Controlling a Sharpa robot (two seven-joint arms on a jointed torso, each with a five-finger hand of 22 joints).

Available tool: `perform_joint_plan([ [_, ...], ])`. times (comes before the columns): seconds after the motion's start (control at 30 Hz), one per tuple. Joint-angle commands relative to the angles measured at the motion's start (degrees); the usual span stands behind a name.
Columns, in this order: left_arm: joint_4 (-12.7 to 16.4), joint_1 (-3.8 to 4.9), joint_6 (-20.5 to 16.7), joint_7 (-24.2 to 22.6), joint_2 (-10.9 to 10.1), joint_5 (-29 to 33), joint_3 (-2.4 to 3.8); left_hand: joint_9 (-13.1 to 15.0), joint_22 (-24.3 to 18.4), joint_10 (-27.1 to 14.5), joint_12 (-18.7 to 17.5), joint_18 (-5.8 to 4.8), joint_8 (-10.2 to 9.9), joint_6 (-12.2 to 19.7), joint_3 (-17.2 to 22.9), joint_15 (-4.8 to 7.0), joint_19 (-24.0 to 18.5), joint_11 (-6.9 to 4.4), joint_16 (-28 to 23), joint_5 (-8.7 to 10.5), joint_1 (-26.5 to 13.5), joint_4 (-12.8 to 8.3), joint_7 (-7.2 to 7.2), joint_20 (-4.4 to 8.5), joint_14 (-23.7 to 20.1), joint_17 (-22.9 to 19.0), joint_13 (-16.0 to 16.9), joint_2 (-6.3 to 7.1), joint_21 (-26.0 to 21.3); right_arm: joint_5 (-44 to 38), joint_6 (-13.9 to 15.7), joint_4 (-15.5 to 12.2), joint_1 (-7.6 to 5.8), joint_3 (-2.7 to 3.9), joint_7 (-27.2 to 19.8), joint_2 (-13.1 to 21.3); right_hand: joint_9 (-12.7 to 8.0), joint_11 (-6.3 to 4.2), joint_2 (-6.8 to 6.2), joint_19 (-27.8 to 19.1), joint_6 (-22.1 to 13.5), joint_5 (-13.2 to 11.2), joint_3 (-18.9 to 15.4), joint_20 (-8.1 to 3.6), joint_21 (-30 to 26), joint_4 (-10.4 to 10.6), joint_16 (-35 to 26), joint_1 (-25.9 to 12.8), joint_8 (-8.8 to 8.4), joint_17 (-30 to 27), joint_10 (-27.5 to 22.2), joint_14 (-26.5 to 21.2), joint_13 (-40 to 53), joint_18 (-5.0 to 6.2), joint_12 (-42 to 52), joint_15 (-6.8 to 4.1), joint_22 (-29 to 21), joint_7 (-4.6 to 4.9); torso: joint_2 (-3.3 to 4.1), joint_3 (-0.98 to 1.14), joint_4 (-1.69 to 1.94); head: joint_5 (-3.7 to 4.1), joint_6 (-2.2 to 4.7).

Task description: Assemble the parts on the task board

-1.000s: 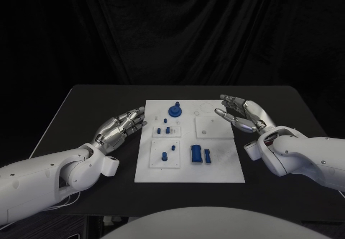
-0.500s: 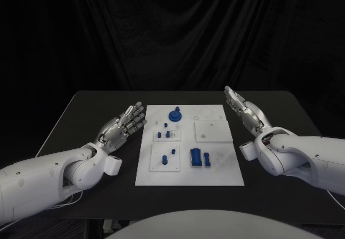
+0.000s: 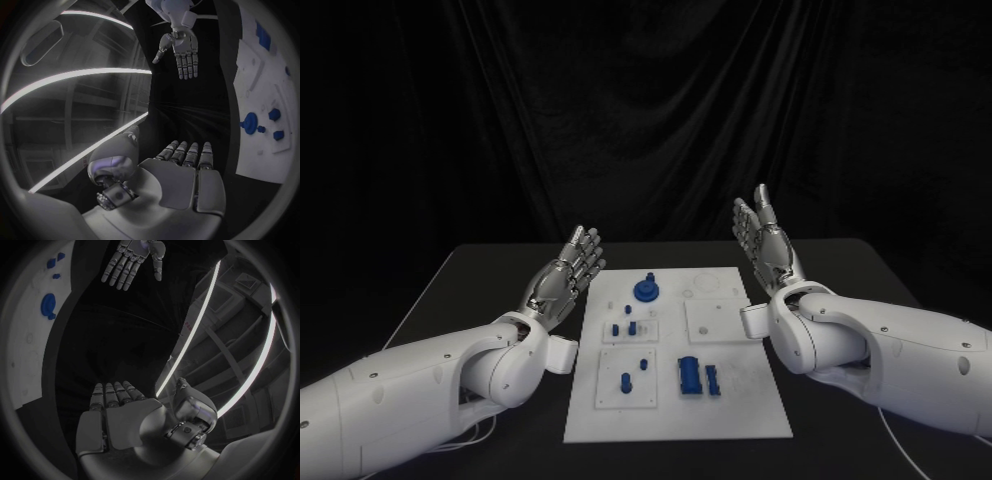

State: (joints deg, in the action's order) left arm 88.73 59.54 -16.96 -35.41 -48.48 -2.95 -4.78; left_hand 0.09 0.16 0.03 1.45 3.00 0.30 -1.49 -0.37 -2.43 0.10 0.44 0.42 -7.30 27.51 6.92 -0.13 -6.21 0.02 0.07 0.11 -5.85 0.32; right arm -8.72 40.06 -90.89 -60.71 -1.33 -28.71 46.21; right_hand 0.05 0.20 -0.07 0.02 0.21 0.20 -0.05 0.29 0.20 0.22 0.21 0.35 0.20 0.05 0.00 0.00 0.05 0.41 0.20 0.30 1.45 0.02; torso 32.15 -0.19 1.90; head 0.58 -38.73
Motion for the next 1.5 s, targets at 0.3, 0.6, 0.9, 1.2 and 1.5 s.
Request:
perform_joint_plan([
  [0.3, 1.1, 0.55, -24.4, 5.0, 3.2, 2.7, 4.04, -0.1, -0.2, 0.0, -1.5, -3.00, -0.3, 1.5, 0.4, 2.43, -0.1, -0.44, -0.4, 7.30, -13.9, -6.9, 0.13, 6.21, 0.0, -0.1, -0.1, 5.85, -0.3, 8.7, 4.1, 0.9, 0.54, 1.33, -1.1, -1.5, -0.1, -0.20, 0.07, 0.0, -0.2, -0.2, 0.1, -0.29, -0.2, -0.2, -0.2, -0.4, -0.20, 0.0, 0.0, 0.0, -0.1, -0.41, -0.2, -0.30, -1.4, -0.02, -0.97, 0.19, -1.90, -0.58, 4.35],
  [0.6, 1.2, 0.62, -27.2, 5.6, 3.8, 3.0, 4.78, -0.1, -0.2, 0.0, -1.5, -3.00, -0.3, 1.5, 0.4, 2.43, -0.1, -0.44, -0.4, 7.30, -18.1, -6.9, 0.13, 6.21, 0.0, -0.1, -0.1, 5.85, -0.3, 8.7, 4.1, 0.9, 0.54, 1.33, -1.1, -1.5, -0.1, -0.20, 0.07, 0.0, -0.2, -0.2, 0.1, -0.29, -0.2, -0.2, -0.2, -0.4, -0.20, 0.0, 0.0, 0.0, -0.1, -0.41, -0.2, -0.30, -1.4, -0.02, -0.97, 0.19, -1.90, -0.58, 4.35],
  [0.9, 1.2, 0.62, -27.2, 5.6, 3.8, 3.0, 4.78, -0.1, -0.2, 0.0, -1.5, -3.00, -0.3, 1.5, 0.4, 2.43, -0.1, -0.44, -0.4, 7.30, -21.0, -6.9, 0.13, 6.21, 0.0, -0.1, -0.1, 5.85, -0.3, 8.7, 4.1, 0.9, 0.54, 1.33, -1.1, -1.5, -0.1, -0.20, 0.07, 0.0, -0.2, -0.2, 0.1, -0.29, -0.2, -0.2, -0.2, -0.4, -0.20, 0.0, 0.0, 0.0, -0.1, -0.41, -0.2, -0.30, -1.4, -0.02, -0.97, 0.19, -1.90, -0.58, 4.35],
  [1.2, 1.2, 0.62, -27.2, 5.6, 3.8, 3.0, 4.78, -0.1, -0.2, 0.0, -1.5, -3.00, -0.3, 1.5, 0.4, 2.43, -0.1, -0.44, -0.4, 7.30, -27.5, -6.9, 0.13, 6.21, 0.0, -0.1, -0.1, 5.85, -0.3, 8.7, 4.1, 0.9, 0.54, 1.33, -1.1, -1.5, -0.1, -0.20, 0.07, 0.0, -0.2, -0.2, 0.1, -0.29, -0.2, -0.2, -0.2, -0.4, -0.20, 0.0, 0.0, 0.0, -0.1, -0.41, -0.2, -0.30, -1.4, -0.02, -0.97, 0.19, -1.90, -0.58, 4.35],
  [1.5, 1.2, 0.62, -27.2, 5.6, 3.8, 3.0, 4.78, -0.1, -0.2, 0.0, -1.5, -3.00, -0.3, 1.5, 0.4, 2.43, -0.1, -0.44, -0.4, 7.30, -27.5, -6.9, 0.13, 6.21, 0.0, -0.1, -0.1, 5.85, -0.3, 8.7, 4.1, 0.9, 0.54, 1.33, -1.1, -1.5, -0.1, -0.20, 0.07, 0.0, -0.2, -0.2, 0.1, -0.29, -0.2, -0.2, -0.2, -0.4, -0.20, 0.0, 0.0, 0.0, -0.1, -0.41, -0.2, -0.30, -1.4, -0.02, -0.97, 0.19, -1.90, -0.58, 4.35],
])
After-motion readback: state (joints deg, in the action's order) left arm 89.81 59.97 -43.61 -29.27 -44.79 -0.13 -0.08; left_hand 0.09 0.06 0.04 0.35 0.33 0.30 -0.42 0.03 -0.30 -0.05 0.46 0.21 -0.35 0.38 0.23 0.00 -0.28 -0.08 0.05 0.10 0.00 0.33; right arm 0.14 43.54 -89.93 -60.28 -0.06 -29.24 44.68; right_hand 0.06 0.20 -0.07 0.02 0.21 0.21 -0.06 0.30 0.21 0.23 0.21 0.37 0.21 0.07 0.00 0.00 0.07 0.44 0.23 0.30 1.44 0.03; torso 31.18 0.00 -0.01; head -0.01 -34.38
